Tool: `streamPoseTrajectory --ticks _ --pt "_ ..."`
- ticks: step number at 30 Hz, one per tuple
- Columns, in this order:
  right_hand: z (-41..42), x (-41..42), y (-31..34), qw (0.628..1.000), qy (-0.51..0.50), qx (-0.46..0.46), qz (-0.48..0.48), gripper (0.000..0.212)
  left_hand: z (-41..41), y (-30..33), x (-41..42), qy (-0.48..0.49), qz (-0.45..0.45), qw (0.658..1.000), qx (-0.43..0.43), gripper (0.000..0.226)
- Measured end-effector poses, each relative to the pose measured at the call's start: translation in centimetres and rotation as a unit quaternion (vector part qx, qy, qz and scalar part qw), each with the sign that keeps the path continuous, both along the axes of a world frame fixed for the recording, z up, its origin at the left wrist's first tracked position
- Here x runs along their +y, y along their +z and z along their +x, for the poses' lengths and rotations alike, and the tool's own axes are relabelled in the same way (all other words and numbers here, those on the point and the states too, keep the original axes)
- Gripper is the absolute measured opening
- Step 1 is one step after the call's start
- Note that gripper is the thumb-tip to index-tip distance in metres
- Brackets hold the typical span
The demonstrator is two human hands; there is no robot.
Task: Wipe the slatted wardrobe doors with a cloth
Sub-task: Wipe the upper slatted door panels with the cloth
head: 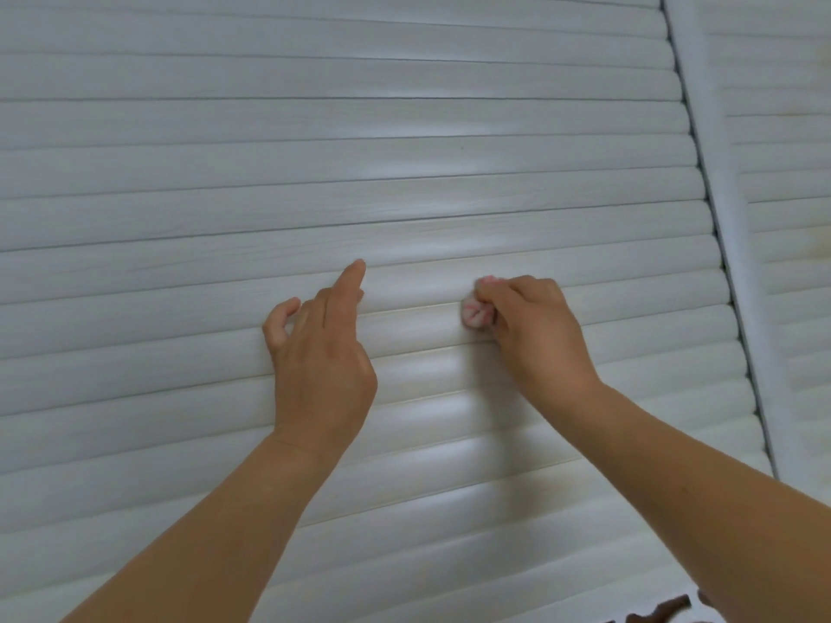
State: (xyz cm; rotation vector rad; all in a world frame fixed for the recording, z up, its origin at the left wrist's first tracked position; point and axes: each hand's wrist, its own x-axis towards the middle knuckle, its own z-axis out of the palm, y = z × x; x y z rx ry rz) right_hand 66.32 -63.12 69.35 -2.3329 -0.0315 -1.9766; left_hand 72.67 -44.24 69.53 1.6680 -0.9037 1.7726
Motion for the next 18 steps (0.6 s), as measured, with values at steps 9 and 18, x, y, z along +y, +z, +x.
streamPoseTrajectory --ticks 9,18 --pt "0.7 2.4 1.9 0.981 0.109 -0.117 0.105 0.028 0.5 0.3 2.2 0.048 -0.057 0.997 0.031 0.076" --pt "5.2 10.7 1.5 0.995 0.071 -0.047 -0.060 0.050 1.5 -0.5 4.0 0.061 -0.038 0.997 0.008 0.076"
